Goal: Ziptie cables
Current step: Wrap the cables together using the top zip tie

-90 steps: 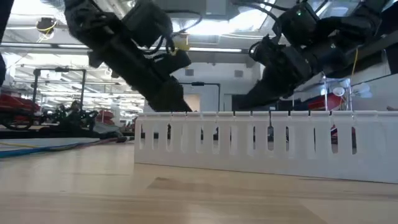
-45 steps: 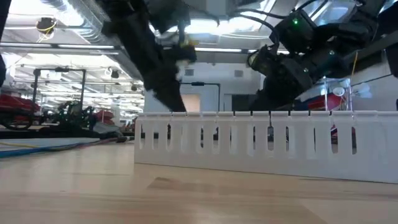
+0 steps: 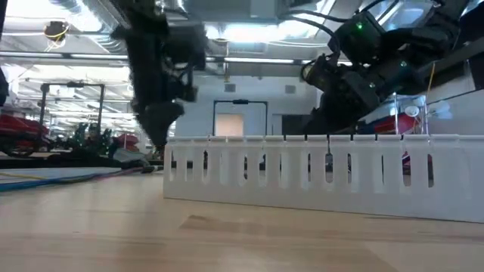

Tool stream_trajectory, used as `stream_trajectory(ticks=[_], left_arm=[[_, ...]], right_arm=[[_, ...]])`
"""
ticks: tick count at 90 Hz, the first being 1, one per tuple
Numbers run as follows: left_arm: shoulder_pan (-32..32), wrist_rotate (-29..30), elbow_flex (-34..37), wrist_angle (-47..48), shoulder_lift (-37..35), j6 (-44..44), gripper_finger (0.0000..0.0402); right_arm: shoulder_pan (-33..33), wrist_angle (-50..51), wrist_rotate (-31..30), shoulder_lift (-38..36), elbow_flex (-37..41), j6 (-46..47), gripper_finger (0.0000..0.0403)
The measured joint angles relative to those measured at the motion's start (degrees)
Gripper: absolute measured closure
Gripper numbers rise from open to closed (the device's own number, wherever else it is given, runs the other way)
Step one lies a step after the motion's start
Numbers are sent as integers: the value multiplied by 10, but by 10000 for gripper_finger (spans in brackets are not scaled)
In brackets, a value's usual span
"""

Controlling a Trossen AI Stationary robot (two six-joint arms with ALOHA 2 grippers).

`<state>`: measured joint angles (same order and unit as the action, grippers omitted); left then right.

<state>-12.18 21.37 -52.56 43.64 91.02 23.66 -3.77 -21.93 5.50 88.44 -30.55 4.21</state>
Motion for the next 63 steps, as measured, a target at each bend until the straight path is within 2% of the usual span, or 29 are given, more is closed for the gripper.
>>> stream_trajectory(ticks=[11,32,46,63], left_arm=[[-23,-4,38,-22,0,17,245],[-33,-56,99,-148,-3,12,254],[-31,-79,122,-209,-4,11,301],[-20,-84,135,-257,-3,-17,380]], right_arm=[[0,10,-1,0,0,-6,215],[0,11,-5,0,0,-17,215],[0,11,-10,0,0,-17,215],[0,9,-10,0,0,-17,215]])
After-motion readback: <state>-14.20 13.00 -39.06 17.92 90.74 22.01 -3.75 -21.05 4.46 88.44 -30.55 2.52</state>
